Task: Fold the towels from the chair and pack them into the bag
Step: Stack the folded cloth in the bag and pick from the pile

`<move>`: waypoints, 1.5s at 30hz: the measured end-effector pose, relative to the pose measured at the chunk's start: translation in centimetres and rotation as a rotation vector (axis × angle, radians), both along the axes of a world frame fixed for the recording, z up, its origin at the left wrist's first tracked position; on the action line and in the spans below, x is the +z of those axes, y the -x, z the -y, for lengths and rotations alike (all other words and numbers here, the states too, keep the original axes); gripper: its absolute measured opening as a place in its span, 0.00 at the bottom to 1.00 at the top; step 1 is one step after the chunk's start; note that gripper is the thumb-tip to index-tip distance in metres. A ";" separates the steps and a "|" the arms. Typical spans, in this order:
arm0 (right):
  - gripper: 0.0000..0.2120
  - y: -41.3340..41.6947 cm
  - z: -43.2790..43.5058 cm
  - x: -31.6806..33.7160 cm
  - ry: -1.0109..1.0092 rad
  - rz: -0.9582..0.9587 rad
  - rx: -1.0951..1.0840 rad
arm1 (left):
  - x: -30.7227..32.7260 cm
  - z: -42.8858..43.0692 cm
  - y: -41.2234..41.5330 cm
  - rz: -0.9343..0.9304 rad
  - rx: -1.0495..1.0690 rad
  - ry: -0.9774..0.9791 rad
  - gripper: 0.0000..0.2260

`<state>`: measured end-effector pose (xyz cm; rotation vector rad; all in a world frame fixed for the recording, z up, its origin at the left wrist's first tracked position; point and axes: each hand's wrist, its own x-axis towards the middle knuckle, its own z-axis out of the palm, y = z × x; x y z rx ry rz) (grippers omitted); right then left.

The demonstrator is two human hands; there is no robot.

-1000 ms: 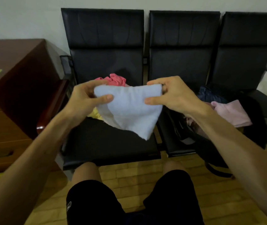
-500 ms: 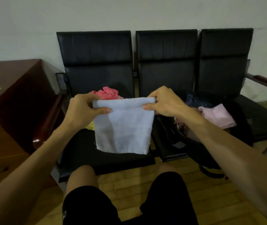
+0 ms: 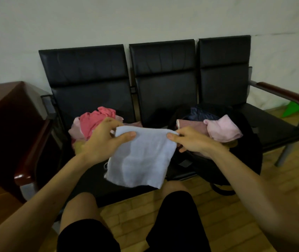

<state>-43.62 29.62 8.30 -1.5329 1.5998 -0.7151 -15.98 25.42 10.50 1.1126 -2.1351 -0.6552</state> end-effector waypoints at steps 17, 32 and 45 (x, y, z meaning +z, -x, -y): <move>0.25 3.0 -3.5 -5.4 -0.043 0.980 -0.357 | -4.1 1.4 11.3 -0.927 -0.005 -1.050 0.17; 0.17 16.8 5.3 -12.9 -0.043 0.610 -0.586 | -16.6 7.1 23.8 -0.439 -0.141 -1.007 0.24; 0.23 28.6 24.4 -19.3 -0.008 -0.099 -0.603 | -22.2 29.3 35.9 -0.096 -0.150 -0.548 0.26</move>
